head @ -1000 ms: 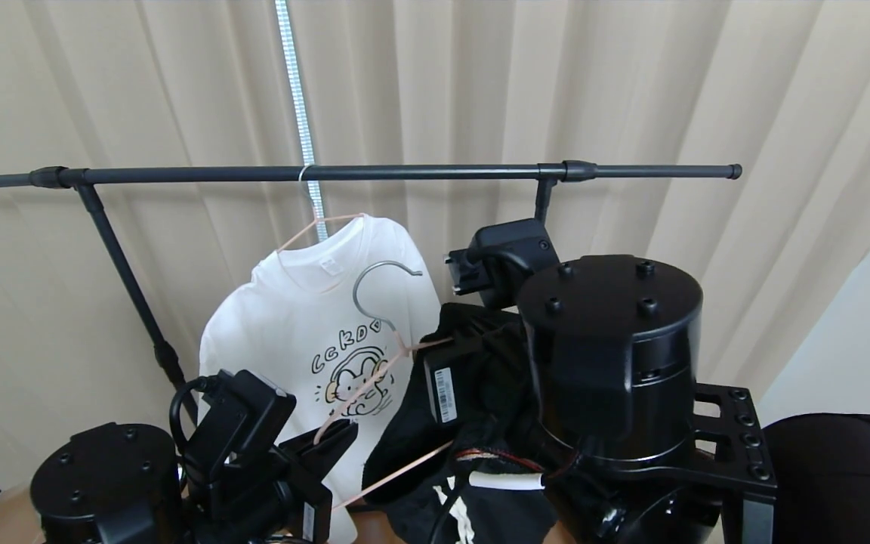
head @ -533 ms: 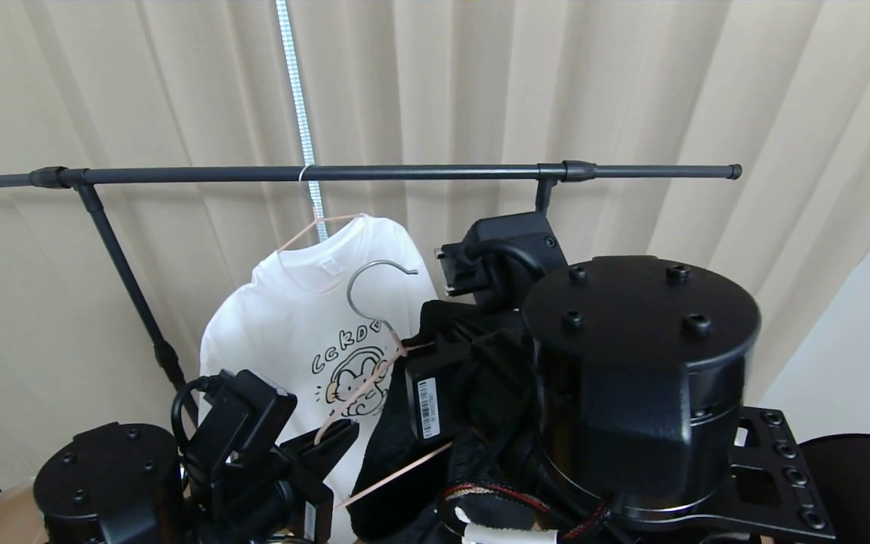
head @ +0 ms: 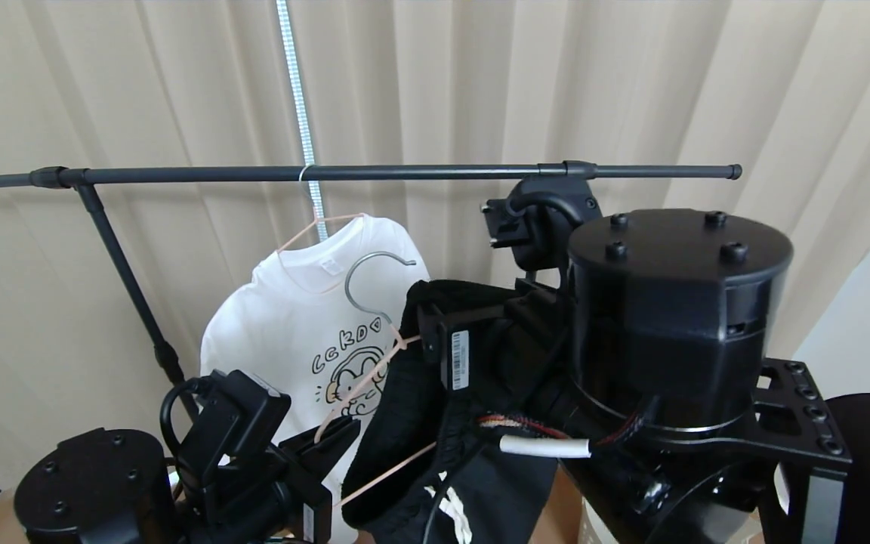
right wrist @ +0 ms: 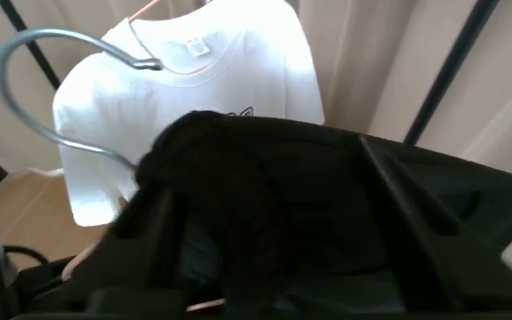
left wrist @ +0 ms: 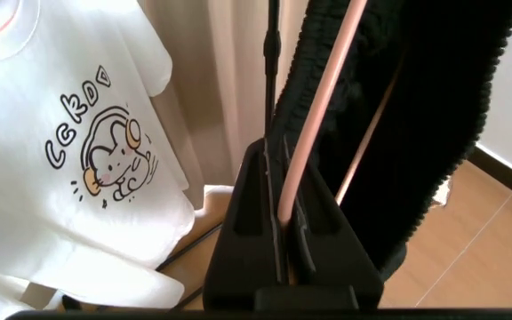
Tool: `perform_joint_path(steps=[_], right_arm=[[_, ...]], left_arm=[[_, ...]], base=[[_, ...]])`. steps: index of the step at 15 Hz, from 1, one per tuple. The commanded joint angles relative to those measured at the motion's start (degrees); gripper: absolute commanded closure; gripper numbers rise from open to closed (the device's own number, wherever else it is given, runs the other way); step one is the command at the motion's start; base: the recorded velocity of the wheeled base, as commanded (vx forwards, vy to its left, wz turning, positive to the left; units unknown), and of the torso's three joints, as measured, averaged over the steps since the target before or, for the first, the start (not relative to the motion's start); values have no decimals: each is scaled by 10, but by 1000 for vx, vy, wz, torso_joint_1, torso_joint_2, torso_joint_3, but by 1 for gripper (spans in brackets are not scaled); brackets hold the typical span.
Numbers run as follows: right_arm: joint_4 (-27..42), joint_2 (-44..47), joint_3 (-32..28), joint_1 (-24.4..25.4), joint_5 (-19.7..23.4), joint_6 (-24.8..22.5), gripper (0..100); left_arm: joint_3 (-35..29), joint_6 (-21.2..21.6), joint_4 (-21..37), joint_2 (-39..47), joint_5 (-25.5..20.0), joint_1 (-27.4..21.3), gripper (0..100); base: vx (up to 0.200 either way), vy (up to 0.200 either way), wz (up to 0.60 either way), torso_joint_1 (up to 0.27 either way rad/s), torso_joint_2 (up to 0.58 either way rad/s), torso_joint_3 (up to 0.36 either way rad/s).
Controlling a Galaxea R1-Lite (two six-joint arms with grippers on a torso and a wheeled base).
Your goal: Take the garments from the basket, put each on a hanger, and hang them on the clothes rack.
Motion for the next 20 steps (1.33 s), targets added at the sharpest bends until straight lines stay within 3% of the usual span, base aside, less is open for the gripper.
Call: perform_joint_path(steps=[1,11,20], right_arm=[[0,-10,-2,-11,-1,-1,0],[4,25,-2,-7,-2,-2,0],[7,-7,17,-6,-2,-24,0]], left_arm=[[3,1,-5,-1,0,-2,100],[3,-1,-19,-1,0,-5,100],[-10,-17,-19,5,11,13,100]], base=[[0,0,0,0,0,0],[0,0,0,0,0,0],[0,0,0,0,0,0]])
